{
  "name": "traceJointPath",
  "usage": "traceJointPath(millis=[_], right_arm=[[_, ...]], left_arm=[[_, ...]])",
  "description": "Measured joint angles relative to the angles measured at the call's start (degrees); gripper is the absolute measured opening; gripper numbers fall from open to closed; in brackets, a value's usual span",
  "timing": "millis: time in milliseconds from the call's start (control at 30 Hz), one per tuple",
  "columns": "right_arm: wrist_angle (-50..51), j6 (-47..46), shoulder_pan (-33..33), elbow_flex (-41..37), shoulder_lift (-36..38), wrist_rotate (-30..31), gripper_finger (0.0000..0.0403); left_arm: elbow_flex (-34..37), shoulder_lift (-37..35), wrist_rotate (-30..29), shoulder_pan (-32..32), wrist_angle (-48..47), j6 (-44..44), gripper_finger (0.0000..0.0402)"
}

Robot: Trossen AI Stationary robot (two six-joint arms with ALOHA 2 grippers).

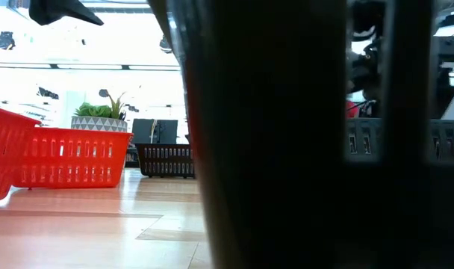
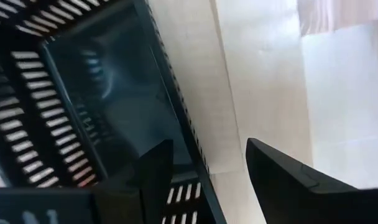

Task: Stack baskets on shelf by color
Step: Put the middle black bin on the shelf

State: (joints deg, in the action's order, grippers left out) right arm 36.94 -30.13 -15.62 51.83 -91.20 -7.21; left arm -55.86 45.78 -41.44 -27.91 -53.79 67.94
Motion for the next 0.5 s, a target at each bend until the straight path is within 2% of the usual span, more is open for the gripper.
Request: traceJointPath(millis=[100,167,233,433,500], right_arm=[[-0.35,-0.04,0.01,-0.81,0.0,0.91,0.0216],[-0.31,-0.12,0.04,-1.04,0.0,1.08,0.0196],[-0.35,-0.33,0.02,-1.45,0.0,1.07,0.0161],[0.09,-0.6,0.52,-2.72,0.05,0.96,0.0024],[-0.32,-1.62,1.42,-2.72,0.12,0.79,0.0012]], left_arm=[[0.0,0.0,-0.59,0.0,0.01,-0.07,0.0279],[0.0,0.0,-0.96,0.01,0.01,-0.14,0.0279],[0.0,0.0,-1.11,-0.01,0.01,-0.17,0.0279],[0.0,0.0,-1.46,-0.01,0.03,-0.19,0.0279],[0.0,-0.02,-1.9,-0.01,0.04,-0.2,0.0279]])
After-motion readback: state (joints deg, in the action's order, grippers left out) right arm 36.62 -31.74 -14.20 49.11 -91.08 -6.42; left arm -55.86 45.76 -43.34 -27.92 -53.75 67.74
